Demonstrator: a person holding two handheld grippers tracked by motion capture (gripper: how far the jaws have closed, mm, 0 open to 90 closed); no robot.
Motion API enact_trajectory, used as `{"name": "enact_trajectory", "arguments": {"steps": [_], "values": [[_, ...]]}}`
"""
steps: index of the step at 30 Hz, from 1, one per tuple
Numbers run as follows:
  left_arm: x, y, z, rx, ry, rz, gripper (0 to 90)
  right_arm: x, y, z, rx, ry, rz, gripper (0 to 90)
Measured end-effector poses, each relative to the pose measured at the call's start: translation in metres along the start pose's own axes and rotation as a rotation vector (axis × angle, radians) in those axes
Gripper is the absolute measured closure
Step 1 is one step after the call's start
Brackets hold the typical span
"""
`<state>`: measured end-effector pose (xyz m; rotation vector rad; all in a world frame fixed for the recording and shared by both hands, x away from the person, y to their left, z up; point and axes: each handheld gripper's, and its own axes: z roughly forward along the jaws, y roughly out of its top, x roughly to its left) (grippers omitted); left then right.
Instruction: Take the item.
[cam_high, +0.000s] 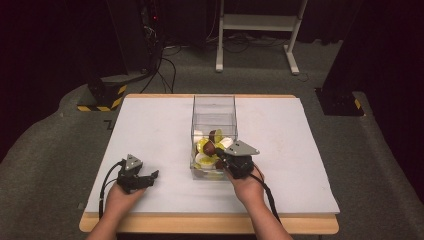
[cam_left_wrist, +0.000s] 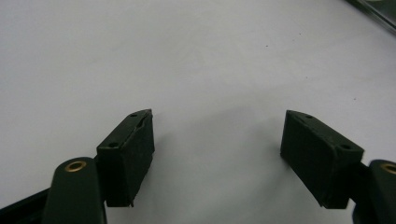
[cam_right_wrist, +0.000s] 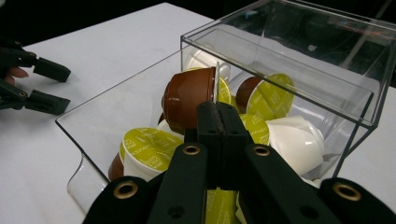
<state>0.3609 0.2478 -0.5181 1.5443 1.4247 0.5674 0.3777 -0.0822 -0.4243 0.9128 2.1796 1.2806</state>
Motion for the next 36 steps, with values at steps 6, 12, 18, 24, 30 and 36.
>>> {"name": "enact_trajectory", "arguments": {"steps": [6, 12, 18, 24, 30, 36], "values": [[0.0, 0.0, 0.0, -0.001, 0.0, 0.002, 26.1, -0.002, -0.004, -0.009, -0.045, 0.017, 0.019, 90.0], [0.0, 0.0, 0.0, 0.0, 0.001, 0.01, 26.1, -0.004, -0.005, -0.014, -0.061, 0.023, 0.008, 90.0], [0.0, 0.0, 0.0, 0.001, 0.001, 0.01, 26.1, -0.007, -0.005, -0.016, -0.076, 0.023, 0.018, 90.0], [0.0, 0.0, 0.0, 0.0, 0.001, 0.009, 26.1, -0.007, -0.005, -0.02, -0.093, 0.025, 0.025, 90.0], [0.0, 0.0, 0.0, 0.0, 0.001, 0.008, 26.1, -0.006, -0.005, -0.022, -0.096, 0.025, 0.027, 90.0], [0.0, 0.0, 0.0, 0.001, 0.001, 0.009, 26.1, -0.008, -0.004, -0.025, -0.113, 0.024, 0.028, 90.0]]}}
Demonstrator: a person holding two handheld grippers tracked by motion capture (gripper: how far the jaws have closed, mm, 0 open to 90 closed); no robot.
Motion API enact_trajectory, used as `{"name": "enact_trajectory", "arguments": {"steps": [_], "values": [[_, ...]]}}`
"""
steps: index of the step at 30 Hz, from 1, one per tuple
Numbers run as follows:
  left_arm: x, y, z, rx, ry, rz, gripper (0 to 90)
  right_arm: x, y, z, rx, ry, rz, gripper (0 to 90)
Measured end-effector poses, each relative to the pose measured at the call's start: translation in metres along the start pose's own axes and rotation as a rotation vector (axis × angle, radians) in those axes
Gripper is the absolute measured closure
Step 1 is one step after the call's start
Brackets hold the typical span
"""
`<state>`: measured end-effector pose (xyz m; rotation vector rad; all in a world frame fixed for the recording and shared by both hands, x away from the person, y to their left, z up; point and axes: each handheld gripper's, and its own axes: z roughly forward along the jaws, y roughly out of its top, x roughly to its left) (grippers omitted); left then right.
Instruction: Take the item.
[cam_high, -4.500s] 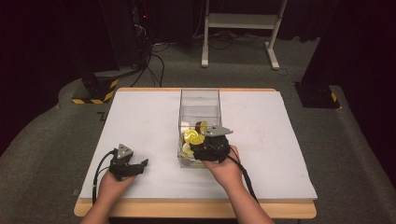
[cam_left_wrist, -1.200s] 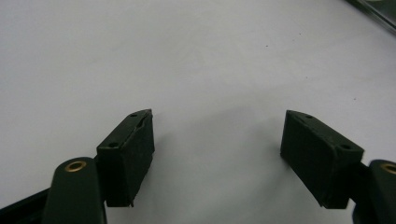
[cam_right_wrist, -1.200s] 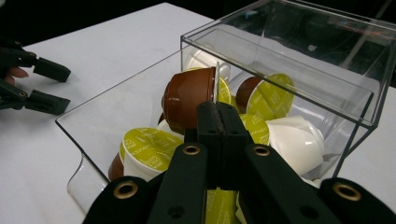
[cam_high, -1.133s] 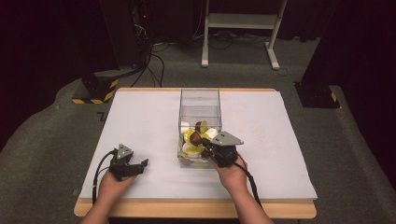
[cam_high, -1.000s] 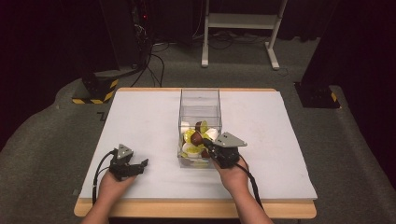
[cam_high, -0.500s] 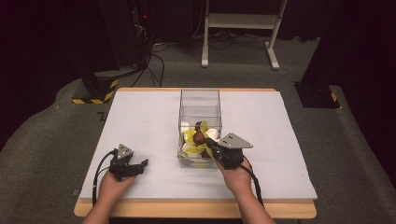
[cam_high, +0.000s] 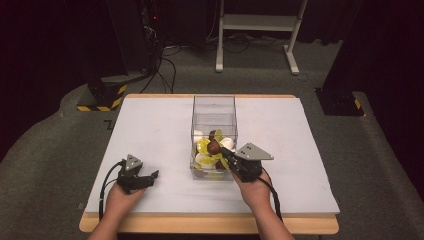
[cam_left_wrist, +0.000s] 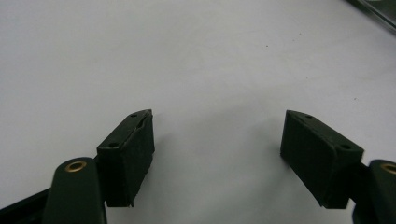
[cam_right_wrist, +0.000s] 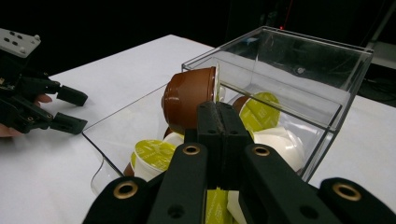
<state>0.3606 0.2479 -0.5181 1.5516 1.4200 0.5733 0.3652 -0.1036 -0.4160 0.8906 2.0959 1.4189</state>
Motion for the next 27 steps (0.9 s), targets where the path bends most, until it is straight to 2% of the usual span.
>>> {"name": "enact_trajectory", "arguments": {"steps": [16, 17, 27], "values": [[0.0, 0.0, 0.0, 0.001, 0.0, 0.0, 26.2, -0.002, 0.01, -0.011, -0.049, -0.02, -0.009, 90.0], [0.0, 0.0, 0.0, -0.003, -0.001, -0.009, 26.2, -0.002, 0.011, -0.012, -0.054, -0.021, -0.011, 90.0], [0.0, 0.0, 0.0, 0.0, 0.0, -0.001, 26.2, -0.008, 0.014, -0.023, -0.079, -0.043, -0.003, 90.0]]}}
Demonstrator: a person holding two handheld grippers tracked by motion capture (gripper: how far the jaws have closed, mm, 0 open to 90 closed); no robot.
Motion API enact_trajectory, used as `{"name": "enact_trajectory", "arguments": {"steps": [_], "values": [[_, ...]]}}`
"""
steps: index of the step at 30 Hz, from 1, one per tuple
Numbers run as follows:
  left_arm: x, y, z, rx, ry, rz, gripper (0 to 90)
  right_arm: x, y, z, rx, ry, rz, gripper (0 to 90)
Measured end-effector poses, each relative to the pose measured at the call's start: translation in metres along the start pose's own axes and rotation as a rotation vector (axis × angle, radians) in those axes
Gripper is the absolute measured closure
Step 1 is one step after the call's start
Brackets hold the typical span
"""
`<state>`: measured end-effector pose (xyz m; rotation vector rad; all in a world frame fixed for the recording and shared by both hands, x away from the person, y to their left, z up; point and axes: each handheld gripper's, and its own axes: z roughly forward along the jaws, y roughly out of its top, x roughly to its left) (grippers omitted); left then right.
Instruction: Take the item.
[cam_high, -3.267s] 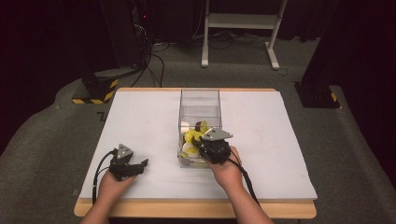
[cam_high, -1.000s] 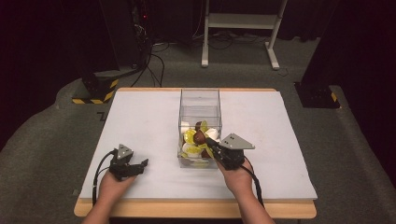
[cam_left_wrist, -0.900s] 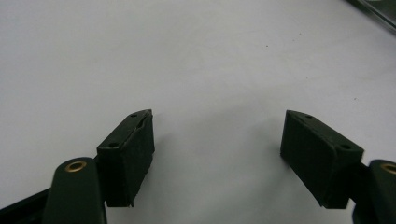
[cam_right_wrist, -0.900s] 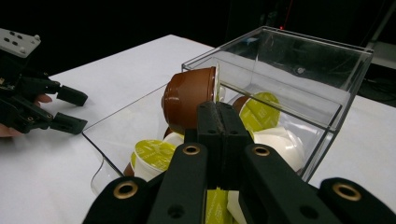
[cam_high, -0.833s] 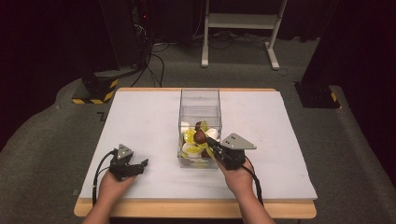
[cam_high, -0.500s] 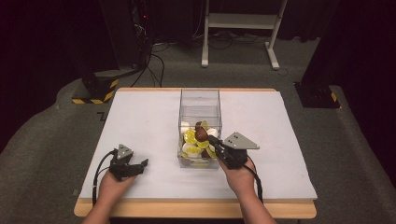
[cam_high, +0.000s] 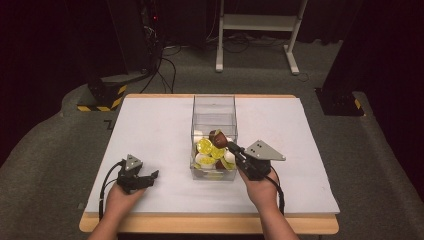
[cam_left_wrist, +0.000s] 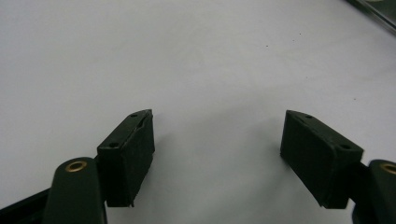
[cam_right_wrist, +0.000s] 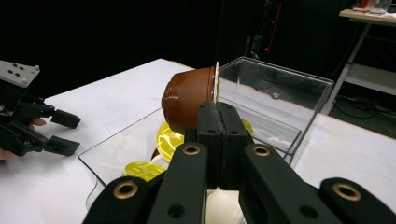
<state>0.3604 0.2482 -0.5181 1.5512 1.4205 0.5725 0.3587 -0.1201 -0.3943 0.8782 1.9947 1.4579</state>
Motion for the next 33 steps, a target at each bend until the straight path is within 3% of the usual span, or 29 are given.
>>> {"name": "enact_trajectory", "arguments": {"steps": [33], "values": [[0.0, 0.0, 0.0, -0.002, 0.0, -0.003, 26.3, -0.04, -0.004, -0.019, -0.022, -0.11, 0.062, 90.0]]}}
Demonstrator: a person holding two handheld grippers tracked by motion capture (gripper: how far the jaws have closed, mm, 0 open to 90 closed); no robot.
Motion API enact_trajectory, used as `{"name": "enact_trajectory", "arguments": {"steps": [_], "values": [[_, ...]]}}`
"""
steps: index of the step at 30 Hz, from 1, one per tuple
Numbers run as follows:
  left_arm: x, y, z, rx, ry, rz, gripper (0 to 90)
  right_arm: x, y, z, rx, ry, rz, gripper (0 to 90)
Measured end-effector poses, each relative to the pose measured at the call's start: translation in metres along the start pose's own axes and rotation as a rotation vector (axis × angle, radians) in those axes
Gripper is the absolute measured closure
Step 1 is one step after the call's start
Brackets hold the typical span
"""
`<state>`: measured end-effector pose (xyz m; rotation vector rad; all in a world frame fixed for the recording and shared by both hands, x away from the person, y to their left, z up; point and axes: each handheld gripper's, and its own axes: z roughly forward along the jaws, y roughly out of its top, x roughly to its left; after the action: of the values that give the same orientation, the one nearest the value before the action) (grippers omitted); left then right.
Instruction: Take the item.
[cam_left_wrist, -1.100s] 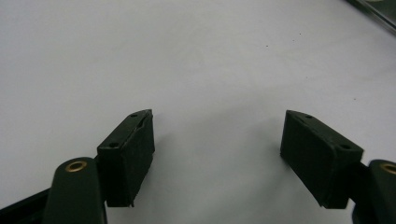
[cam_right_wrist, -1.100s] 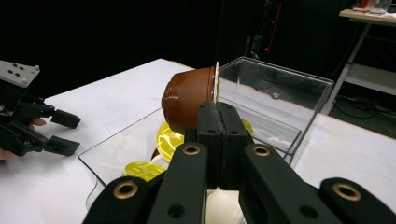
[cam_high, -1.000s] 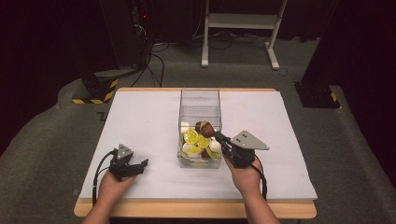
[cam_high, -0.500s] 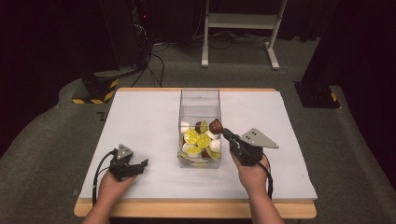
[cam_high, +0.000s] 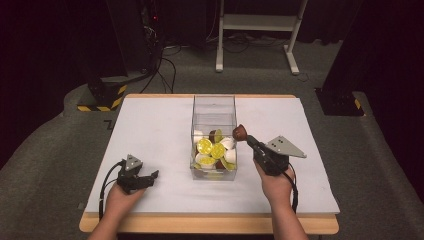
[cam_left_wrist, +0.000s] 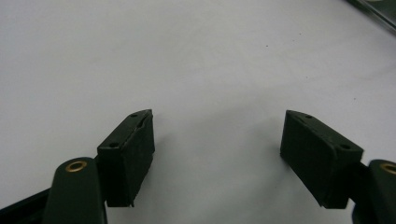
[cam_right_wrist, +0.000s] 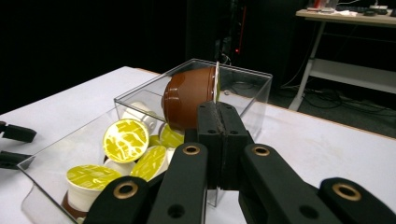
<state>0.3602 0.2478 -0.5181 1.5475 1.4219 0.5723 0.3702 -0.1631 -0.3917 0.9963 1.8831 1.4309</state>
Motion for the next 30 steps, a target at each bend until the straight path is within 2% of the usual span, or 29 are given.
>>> {"name": "enact_trajectory", "arguments": {"steps": [9, 14, 27, 30], "values": [[0.0, 0.0, 0.0, 0.004, 0.0, 0.003, 26.3, -0.013, -0.001, -0.005, -0.004, -0.029, 0.024, 90.0], [0.0, 0.0, 0.0, 0.0, 0.0, 0.0, 26.3, -0.024, -0.003, -0.008, -0.006, -0.061, 0.037, 90.0], [0.0, 0.0, 0.0, 0.005, 0.0, 0.006, 26.3, -0.048, -0.017, -0.007, 0.027, -0.127, 0.069, 90.0], [0.0, 0.0, 0.0, 0.005, 0.0, 0.006, 26.3, -0.056, -0.022, -0.007, 0.042, -0.156, 0.075, 90.0]]}}
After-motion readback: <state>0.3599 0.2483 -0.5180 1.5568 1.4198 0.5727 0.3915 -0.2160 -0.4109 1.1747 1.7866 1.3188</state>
